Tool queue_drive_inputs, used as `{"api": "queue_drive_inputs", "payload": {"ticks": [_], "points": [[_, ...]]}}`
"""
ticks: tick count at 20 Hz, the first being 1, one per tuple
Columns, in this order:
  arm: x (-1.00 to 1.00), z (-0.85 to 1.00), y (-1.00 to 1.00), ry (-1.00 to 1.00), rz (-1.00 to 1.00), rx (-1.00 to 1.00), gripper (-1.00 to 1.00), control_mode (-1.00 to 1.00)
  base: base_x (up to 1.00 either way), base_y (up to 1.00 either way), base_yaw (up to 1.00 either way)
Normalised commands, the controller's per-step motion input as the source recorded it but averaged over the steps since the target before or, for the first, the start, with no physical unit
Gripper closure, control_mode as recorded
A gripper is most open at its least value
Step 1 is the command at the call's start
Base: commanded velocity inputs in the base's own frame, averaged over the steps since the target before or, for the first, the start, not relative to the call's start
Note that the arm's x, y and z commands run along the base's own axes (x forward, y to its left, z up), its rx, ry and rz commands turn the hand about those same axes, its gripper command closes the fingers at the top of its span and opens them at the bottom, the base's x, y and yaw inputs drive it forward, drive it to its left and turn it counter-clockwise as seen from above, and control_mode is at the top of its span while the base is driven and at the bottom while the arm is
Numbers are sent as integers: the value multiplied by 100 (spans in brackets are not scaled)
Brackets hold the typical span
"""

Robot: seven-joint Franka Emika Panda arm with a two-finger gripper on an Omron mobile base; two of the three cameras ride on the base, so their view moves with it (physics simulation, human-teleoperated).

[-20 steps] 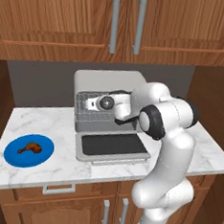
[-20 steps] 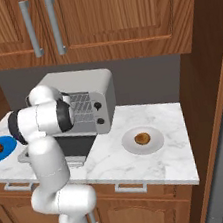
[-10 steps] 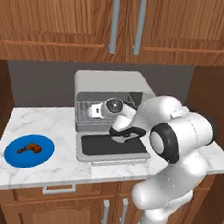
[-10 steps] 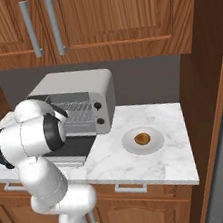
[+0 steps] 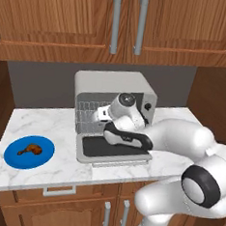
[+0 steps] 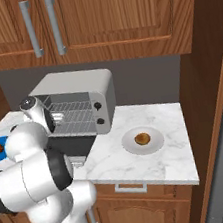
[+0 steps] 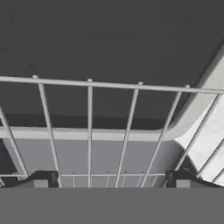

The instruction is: Open the toaster oven door. Place the bread on the top rack in the toaster oven and place the chicken drumstick on the bottom rack.

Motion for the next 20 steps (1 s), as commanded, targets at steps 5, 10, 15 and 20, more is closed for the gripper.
{"api": "queue_drive_inputs", "payload": {"ticks": [5, 10, 15, 20], "points": [[-55, 93, -7, 6, -4, 0, -100, -100, 0, 0, 0], [-60, 34, -72, 11, -17, 0, -100, -100, 0, 0, 0], [-46, 2, -100, 15, -23, 0, -100, -100, 0, 0, 0], [-40, 0, -100, 6, -15, 0, -100, -100, 0, 0, 0]]}}
